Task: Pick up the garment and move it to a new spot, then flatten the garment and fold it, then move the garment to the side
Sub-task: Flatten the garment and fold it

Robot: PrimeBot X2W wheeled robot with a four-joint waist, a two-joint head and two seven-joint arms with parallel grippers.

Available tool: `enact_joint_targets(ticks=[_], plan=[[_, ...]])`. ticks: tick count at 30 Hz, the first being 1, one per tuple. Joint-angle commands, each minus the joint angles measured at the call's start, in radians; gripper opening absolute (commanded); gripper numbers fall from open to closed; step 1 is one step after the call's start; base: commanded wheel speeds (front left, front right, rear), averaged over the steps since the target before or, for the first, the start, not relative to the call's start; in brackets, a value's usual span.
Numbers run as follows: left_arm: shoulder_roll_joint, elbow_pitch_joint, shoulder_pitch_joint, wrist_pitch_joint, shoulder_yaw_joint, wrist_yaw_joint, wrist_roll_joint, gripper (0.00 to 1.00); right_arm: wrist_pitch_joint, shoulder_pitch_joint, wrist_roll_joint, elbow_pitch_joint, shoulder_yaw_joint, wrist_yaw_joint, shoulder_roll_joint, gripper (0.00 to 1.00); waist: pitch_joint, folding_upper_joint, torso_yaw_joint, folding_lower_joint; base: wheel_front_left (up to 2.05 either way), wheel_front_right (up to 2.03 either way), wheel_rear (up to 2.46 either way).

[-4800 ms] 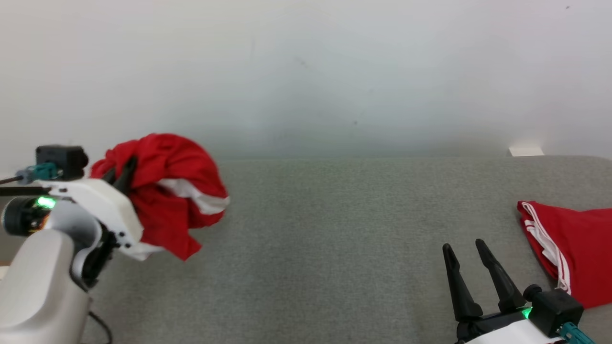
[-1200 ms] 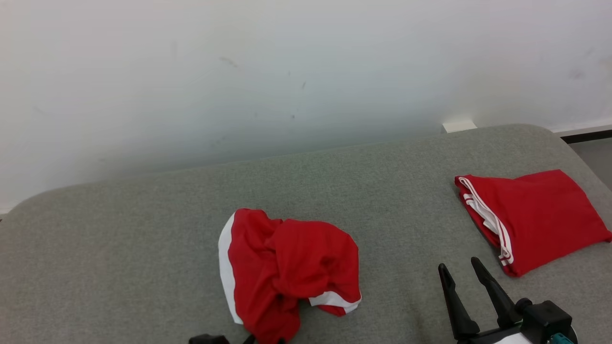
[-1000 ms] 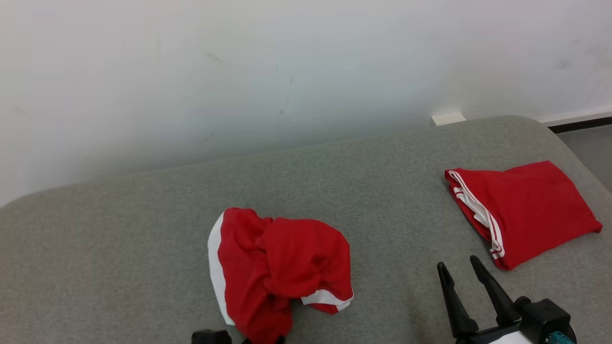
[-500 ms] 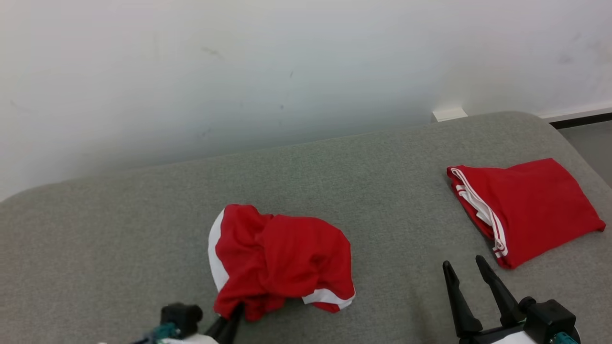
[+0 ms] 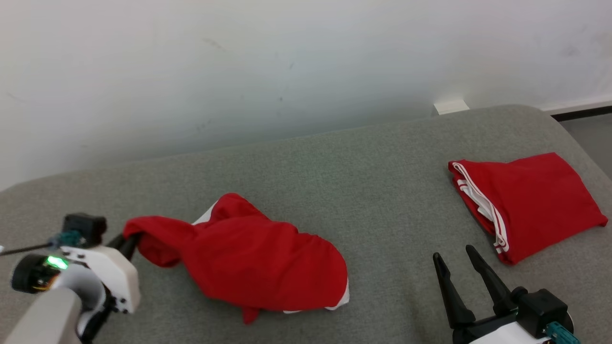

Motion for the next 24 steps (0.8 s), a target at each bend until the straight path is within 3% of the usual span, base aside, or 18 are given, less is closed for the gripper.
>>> enact_joint_targets(ticks=[1, 8, 9, 10, 18, 24], plan=[[0.031, 0.038, -0.042, -0.009, 0.002, -0.003, -0.008, 0.0, 0.001, -0.016, 0.004, -0.003, 0.0, -0.002, -0.002, 1.0, 0.026, 0.0, -0.024, 0.0, 0.0, 0.0, 0.0], [0.071, 0.257, -0.159, -0.076, -0.006, -0.006, -0.063, 0.0, 0.001, -0.048, 0.003, 0.001, 0.018, -0.002, 0.01, 1.0, 0.073, 0.0, -0.077, 0.0, 0.0, 0.0, 0.0], [0.062, 0.275, -0.166, -0.085, -0.014, -0.006, -0.073, 0.36, 0.001, -0.048, 0.002, 0.003, 0.018, -0.002, 0.011, 1.0, 0.073, 0.0, -0.079, 0.0, 0.0, 0.0, 0.0], [0.06, 0.292, -0.171, -0.093, -0.025, -0.006, -0.085, 0.98, 0.001, -0.046, 0.001, 0.005, 0.018, -0.002, 0.012, 1.0, 0.072, 0.0, -0.08, 0.0, 0.0, 0.0, 0.0], [0.053, 0.298, -0.196, -0.177, -0.158, -0.007, -0.164, 1.0, 0.001, -0.018, 0.007, 0.022, 0.008, -0.002, 0.005, 1.0, 0.008, 0.0, -0.014, 0.0, 0.0, 0.0, 0.0], [0.068, 0.237, -0.202, -0.227, -0.195, -0.007, -0.197, 1.0, 0.001, -0.003, 0.012, 0.016, -0.011, -0.002, -0.006, 1.0, -0.032, 0.0, 0.051, 0.0, 0.0, 0.0, 0.0]])
